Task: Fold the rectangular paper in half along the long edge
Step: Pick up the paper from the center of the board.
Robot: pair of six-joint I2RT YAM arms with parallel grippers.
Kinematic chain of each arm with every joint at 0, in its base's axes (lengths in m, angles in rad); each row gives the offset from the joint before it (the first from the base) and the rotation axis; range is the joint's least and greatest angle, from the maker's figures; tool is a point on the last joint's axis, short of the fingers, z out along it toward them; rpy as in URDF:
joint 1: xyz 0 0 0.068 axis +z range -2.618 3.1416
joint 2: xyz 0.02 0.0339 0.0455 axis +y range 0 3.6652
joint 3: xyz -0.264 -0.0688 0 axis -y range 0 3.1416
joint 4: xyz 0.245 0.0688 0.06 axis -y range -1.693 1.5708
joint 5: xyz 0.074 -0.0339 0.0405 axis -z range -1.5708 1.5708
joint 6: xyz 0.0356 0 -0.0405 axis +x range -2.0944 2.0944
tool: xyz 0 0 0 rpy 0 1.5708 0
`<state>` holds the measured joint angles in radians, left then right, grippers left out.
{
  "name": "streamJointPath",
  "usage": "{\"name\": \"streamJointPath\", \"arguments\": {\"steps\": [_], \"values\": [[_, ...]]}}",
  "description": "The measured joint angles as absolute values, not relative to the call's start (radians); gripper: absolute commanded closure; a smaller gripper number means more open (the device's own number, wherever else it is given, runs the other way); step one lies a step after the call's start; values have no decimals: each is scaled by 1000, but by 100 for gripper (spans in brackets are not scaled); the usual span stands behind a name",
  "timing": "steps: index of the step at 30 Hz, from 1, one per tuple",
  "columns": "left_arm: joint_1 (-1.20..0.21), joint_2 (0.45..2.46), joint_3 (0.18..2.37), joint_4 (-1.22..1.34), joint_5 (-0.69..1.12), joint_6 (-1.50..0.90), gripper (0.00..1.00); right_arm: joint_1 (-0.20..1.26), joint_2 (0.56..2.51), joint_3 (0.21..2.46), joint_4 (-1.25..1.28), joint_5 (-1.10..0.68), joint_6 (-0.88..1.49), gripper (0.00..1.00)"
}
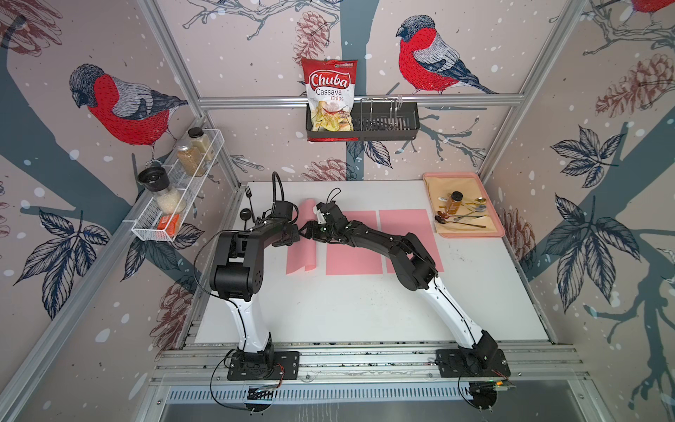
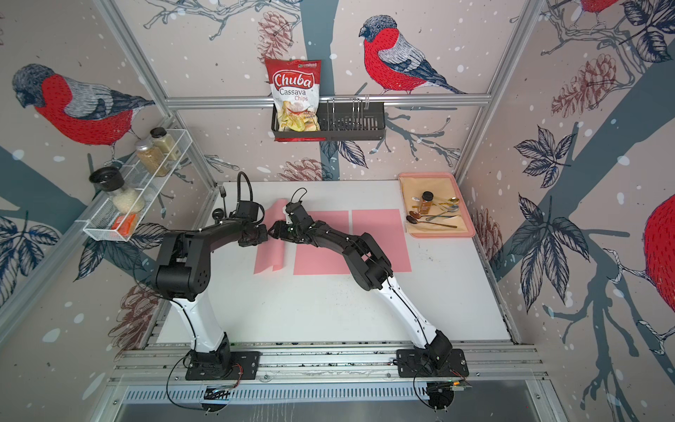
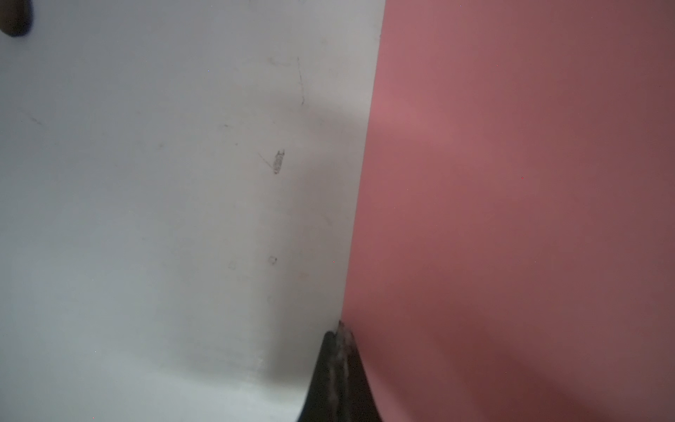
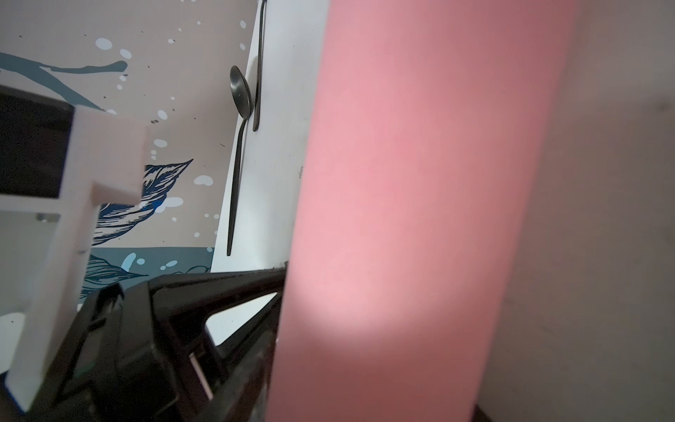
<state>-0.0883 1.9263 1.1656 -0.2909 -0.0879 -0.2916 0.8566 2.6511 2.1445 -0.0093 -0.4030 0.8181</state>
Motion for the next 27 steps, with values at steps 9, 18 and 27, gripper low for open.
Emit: {"name": "streamJointPath", "arguments": {"steps": [9, 18, 27], "values": [[-88, 1926, 1166, -289, -78, -292, 100, 853, 2659, 2144, 9, -426, 836, 47], [-88, 1926, 1167, -286, -72, -292, 100, 852, 2668, 2147, 24, -452, 841, 52], [-88, 1925, 1168, -278, -57, -292, 100, 850, 2670, 2143, 21, -482, 848, 62]]}}
